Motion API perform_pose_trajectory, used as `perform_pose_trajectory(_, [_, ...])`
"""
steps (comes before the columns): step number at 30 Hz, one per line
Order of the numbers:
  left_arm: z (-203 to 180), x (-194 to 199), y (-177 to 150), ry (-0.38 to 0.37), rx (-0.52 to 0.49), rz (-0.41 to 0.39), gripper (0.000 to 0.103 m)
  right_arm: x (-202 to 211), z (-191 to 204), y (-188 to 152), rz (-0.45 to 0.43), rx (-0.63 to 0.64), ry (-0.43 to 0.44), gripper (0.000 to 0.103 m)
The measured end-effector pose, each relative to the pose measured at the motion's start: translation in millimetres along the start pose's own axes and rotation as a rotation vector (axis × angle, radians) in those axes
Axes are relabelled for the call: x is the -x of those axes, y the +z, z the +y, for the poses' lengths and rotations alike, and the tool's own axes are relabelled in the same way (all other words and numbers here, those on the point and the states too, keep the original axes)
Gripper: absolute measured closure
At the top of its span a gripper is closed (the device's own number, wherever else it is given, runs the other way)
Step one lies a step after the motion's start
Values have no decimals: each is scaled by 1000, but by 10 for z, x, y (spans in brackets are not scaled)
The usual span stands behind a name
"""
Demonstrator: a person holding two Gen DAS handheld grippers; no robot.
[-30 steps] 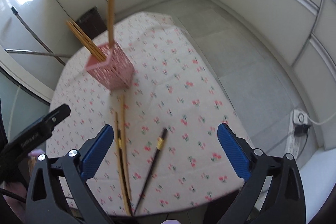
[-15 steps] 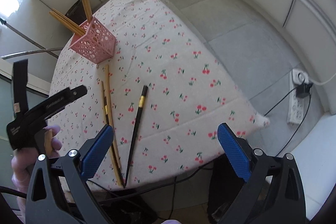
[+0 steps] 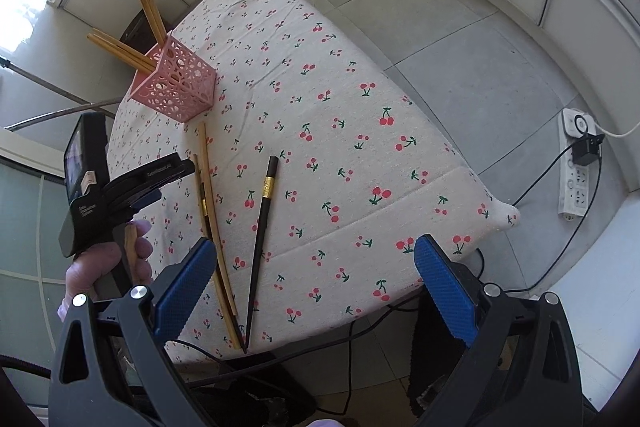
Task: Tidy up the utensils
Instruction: 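Close the left gripper on another wooden stick beside the holder, then close the right gripper on a wooden stick while the left gripper lifts its stick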
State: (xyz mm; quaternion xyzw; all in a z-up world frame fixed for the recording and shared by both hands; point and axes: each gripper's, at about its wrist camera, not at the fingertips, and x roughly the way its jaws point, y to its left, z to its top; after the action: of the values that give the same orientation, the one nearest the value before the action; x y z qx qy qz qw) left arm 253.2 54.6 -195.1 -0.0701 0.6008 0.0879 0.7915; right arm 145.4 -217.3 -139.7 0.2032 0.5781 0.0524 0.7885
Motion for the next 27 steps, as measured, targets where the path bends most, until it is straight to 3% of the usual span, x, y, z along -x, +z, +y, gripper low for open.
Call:
perform_pose_trajectory(4, [-89, -50, -10, 6, -22, -3, 43, -22, -20, 12, 6, -9, -4, 7])
perform_pose_trajectory(8, [-224, -6, -69, -14, -77, -14, 71, -48, -12, 21, 9, -5, -12, 7])
perform_pose_trajectory(13, [-224, 17, -113, -43, -101, -12, 97, -115, 11, 26, 31, -17, -15, 7])
perform_pose_trajectory(15, [-122, 12, -94, -80, -74, -4, 98, -145, 36, 28, 36, -16, -17, 7])
perform_pose_trajectory(23, [312, 129, -68, -48, -12, -30, 99, -253, 177, 71, 54, -33, -19, 7])
perform_pose_trajectory(27, [536, 336, -65, -75, 29, -57, 99, -376, 462, 224, 34, -18, -17, 7])
